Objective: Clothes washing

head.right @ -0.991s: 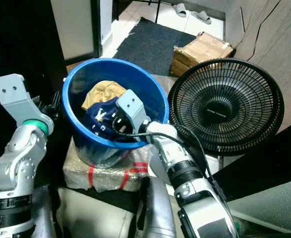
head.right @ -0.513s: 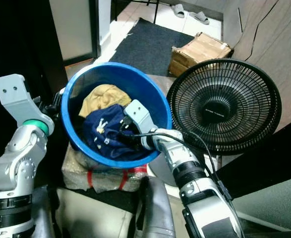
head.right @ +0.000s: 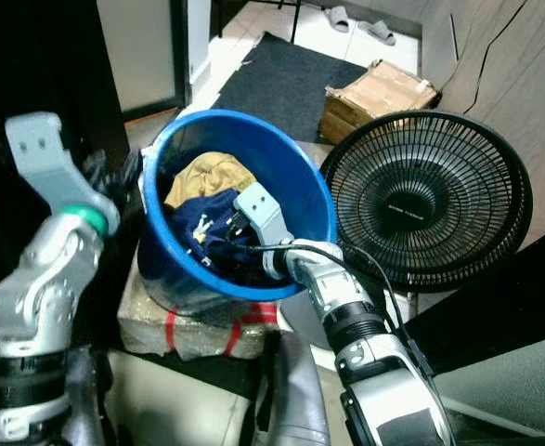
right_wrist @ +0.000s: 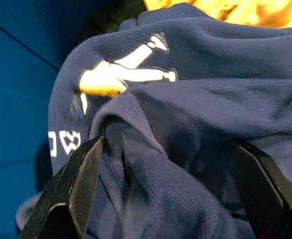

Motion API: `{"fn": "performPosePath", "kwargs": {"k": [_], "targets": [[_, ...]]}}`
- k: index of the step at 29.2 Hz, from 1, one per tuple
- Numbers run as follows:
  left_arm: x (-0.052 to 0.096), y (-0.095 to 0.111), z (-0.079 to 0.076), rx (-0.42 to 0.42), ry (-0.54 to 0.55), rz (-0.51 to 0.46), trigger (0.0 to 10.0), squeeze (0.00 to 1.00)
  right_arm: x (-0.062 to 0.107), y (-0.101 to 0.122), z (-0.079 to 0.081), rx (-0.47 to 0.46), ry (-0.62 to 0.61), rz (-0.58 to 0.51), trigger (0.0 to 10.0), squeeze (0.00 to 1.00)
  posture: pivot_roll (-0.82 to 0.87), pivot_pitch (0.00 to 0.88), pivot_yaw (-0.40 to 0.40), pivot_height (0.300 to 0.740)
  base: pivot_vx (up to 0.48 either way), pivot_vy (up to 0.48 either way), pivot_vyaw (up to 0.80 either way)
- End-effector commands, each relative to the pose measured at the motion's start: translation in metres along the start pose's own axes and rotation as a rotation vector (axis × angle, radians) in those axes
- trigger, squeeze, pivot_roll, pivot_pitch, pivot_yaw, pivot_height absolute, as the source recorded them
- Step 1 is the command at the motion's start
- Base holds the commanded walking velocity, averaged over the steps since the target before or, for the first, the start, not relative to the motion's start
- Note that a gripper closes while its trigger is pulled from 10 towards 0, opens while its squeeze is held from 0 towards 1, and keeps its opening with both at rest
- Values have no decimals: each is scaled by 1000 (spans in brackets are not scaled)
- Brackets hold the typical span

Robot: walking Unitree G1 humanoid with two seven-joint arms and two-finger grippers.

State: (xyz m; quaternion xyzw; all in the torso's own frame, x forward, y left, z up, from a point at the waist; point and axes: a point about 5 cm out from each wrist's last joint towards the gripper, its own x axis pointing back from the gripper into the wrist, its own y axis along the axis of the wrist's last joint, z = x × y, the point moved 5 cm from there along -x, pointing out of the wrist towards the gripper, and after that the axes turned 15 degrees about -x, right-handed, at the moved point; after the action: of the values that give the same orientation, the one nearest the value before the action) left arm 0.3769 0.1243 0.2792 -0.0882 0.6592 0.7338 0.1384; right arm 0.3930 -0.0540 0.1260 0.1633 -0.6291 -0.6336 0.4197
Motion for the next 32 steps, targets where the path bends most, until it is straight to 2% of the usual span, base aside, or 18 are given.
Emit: {"fn": "performPosePath", "kwargs": {"k": [1,2,6,7,10,11,12,13,14,16,18,24,26,32], "targets": [[-1,0,-9,-41,-25,-14,10000,0,1,-13,-1,-25,-6,28,10000,1000,62,152,-81,371,0,0,0],[-3,9,-16,-68,-44,-53,10000,0,1,-13,0,-26,-5,27,10000,1000,57,154,-77,371,0,0,0],[-3,18,-24,-85,-68,-89,10000,0,1,-12,1,-29,-3,25,10000,1000,59,155,-75,371,0,0,0],[-2,14,-19,32,-63,-39,10000,0,1,-14,2,-36,-1,26,10000,1000,62,157,-73,371,0,0,0],[-2,12,-18,61,-67,-24,10000,0,1,-15,2,-37,-2,26,10000,1000,62,157,-73,371,0,0,0],[-1,-9,-13,150,-68,88,10000,0,1,-15,3,-40,0,26,10000,1000,67,159,-72,371,0,0,0],[6,-49,-15,257,-118,294,10000,0,1,-15,3,-43,0,26,10000,1000,69,160,-72,371,0,0,0],[10,-58,-16,309,-139,341,10000,0,1,-15,3,-43,1,26,10000,1000,70,160,-71,371,0,0,0],[10,-58,-16,309,-139,341,10000,0,1,-15,3,-43,1,26,10000,1000,70,160,-71,371,0,0,0],[13,-61,-18,375,-171,358,10000,0,1,-15,3,-43,1,25,10000,1000,70,161,-72,371,0,0,0],[15,-60,-19,404,-191,348,10000,0,1,-15,3,-43,1,25,10000,1000,70,161,-74,371,0,0,0],[17,-56,-24,413,-228,330,10000,0,1,-14,3,-43,1,25,10000,1000,69,161,-75,371,0,0,0],[19,-55,-33,365,-274,322,10000,0,1,-14,4,-43,3,25,10000,1000,66,161,-76,371,0,0,0],[21,-57,-38,345,-293,326,10000,0,1,-15,4,-43,2,27,10000,1000,64,161,-75,371,0,0,0]]}}
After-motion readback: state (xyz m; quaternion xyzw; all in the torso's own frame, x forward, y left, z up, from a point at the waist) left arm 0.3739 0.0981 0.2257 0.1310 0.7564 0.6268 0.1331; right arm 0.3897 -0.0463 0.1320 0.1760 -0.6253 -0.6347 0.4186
